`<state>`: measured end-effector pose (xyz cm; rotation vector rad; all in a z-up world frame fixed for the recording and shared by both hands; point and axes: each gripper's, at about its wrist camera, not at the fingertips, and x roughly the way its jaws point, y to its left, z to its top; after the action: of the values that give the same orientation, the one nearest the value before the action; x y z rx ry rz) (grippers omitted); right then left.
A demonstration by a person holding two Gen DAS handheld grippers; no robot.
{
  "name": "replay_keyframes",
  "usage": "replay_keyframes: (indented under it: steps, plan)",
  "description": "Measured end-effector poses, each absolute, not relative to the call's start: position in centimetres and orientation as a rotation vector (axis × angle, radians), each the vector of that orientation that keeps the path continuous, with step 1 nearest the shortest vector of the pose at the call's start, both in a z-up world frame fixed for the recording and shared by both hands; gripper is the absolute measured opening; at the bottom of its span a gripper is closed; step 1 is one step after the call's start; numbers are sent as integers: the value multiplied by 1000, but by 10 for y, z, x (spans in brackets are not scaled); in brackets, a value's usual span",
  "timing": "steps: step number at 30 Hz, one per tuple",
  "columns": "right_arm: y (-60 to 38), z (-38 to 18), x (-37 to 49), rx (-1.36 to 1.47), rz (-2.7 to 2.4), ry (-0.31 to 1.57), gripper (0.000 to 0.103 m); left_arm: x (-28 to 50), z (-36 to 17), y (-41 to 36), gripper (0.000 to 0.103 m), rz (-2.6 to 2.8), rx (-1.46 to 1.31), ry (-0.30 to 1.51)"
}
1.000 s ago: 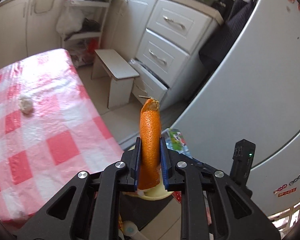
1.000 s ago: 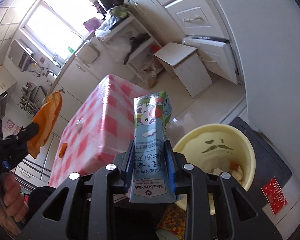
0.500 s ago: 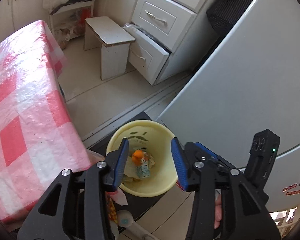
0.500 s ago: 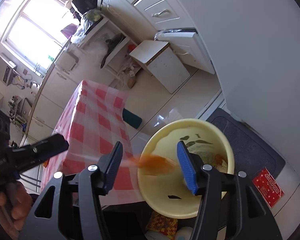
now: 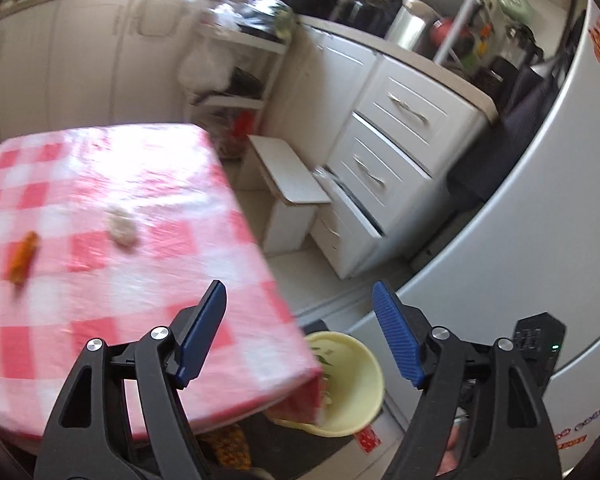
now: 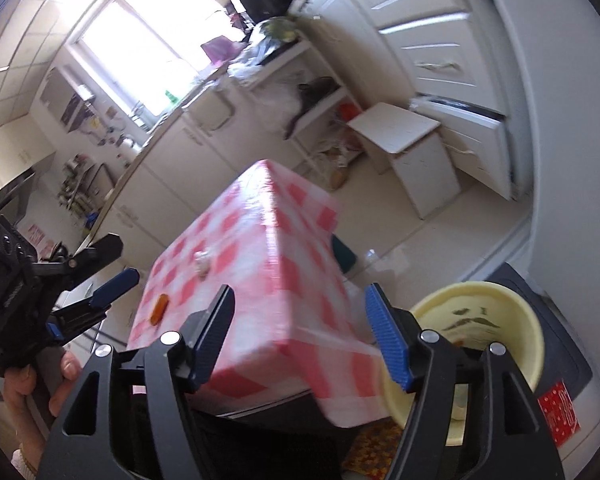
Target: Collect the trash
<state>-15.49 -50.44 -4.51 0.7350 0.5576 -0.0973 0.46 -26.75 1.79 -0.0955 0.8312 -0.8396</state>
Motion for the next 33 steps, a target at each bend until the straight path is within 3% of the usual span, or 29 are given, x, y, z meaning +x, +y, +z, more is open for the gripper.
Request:
replay_keyframes:
  steps: [17, 33]
  plan:
    - [-338, 22, -31, 559, 224, 574, 76, 91, 16, -38, 83, -464, -182, 801]
    - [-291, 13, -9, 485, 195, 645, 80, 95, -1, -14, 84, -443, -208, 827]
